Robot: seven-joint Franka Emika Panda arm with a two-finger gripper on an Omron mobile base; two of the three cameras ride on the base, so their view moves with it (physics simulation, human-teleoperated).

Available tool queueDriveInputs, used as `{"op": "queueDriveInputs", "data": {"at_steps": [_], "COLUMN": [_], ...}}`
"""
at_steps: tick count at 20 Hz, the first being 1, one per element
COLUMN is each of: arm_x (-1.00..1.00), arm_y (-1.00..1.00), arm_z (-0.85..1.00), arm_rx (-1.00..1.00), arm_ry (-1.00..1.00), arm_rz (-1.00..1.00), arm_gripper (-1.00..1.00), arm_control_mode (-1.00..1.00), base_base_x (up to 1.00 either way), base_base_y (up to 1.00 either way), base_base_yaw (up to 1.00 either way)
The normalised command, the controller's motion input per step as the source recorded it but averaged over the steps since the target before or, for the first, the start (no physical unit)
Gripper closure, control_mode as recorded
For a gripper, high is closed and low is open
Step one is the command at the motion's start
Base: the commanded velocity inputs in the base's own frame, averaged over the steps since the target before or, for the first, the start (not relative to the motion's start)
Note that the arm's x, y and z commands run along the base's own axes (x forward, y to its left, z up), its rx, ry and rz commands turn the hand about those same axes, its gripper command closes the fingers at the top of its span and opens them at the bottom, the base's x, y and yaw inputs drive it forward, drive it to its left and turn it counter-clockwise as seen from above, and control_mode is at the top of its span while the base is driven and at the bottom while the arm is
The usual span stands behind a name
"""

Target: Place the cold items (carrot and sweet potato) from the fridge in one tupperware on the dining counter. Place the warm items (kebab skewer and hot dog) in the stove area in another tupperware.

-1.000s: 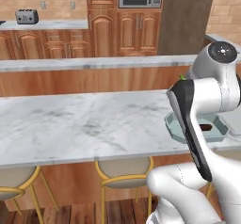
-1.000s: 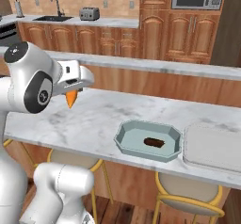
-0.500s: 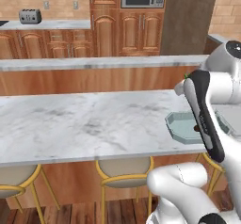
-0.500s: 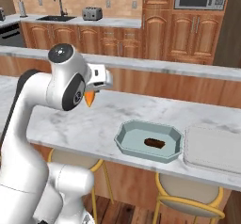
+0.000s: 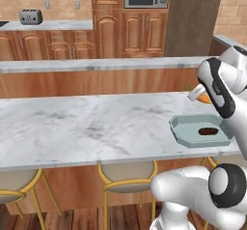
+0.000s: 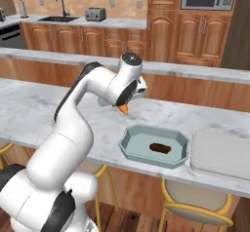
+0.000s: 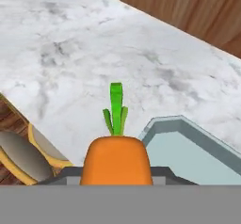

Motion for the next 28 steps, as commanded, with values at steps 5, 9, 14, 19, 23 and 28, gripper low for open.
{"op": "queueDriveInputs", "data": {"at_steps": [5,9,14,19,23,28], "arm_x": [0.23,0.02,0.0,0.1,0.18,0.21], "arm_y": [-0.61,-0.54,-0.42,-0.15,0.0,0.0], "arm_z": [-0.62,-0.69,-0.62,-0.72,-0.68,-0.56], "arm_rx": [0.0,0.0,0.02,0.0,0.0,0.0], "arm_ry": [0.32,0.11,-0.02,-0.01,0.0,0.0], "arm_rz": [0.47,0.52,0.44,0.3,0.13,0.03], "arm_gripper": [1.0,1.0,1.0,1.0,1.0,1.0], "arm_control_mode": [-1.0,-1.0,-1.0,-1.0,-1.0,-1.0], "base_base_x": [0.0,0.0,0.0,0.0,0.0,0.0], "base_base_y": [0.0,0.0,0.0,0.0,0.0,0.0], "base_base_yaw": [0.0,0.0,0.0,0.0,0.0,0.0]}}
